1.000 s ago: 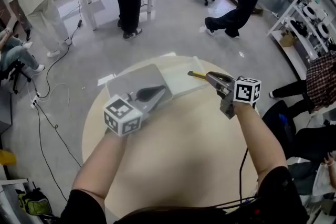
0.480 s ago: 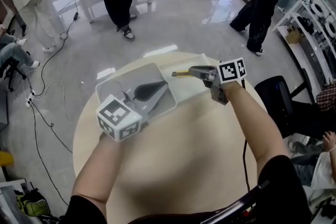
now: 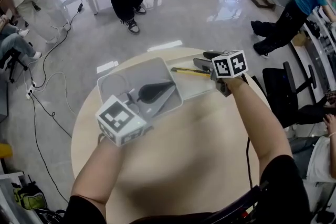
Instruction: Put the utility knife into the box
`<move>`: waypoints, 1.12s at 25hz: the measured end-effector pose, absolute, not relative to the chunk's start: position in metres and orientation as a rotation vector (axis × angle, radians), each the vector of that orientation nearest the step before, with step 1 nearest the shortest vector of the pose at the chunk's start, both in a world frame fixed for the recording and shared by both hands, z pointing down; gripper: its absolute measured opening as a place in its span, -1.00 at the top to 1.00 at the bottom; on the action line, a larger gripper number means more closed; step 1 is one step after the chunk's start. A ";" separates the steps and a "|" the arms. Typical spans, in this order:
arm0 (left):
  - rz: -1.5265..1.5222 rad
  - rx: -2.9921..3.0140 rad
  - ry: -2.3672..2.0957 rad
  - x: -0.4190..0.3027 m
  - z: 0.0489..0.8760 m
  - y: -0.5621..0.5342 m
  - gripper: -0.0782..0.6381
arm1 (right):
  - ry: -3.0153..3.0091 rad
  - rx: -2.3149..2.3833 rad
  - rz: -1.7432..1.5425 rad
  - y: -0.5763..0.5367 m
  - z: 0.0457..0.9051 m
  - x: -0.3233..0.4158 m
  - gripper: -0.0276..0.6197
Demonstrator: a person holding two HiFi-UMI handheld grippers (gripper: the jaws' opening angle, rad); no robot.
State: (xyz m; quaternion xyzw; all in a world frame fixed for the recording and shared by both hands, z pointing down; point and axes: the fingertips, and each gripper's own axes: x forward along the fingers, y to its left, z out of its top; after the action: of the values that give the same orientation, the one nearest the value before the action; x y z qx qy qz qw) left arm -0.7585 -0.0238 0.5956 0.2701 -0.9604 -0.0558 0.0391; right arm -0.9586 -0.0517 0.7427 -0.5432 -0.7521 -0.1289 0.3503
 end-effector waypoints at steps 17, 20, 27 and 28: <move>-0.147 0.819 -2.940 -0.745 0.580 -0.031 0.79 | -2.217 -1.502 -0.026 -0.101 0.646 -0.912 0.87; -0.140 0.823 -2.945 -0.750 0.564 -0.036 0.79 | -2.237 -1.478 -0.013 -0.112 0.633 -0.914 0.87; -0.095 0.817 -2.961 -0.734 0.532 -0.047 0.79 | -2.288 -1.483 -0.009 -0.142 0.591 -0.878 0.87; -0.096 0.823 -2.961 -0.728 0.526 -0.050 0.79 | -2.294 -1.483 -0.012 -0.148 0.584 -0.869 0.87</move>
State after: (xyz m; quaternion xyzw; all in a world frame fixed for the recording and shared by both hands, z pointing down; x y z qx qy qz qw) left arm -0.7278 -0.0500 0.5264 0.2677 -0.9624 -0.0312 0.0335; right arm -0.8691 -0.1477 0.5839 -0.5317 -0.8221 -0.0045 0.2036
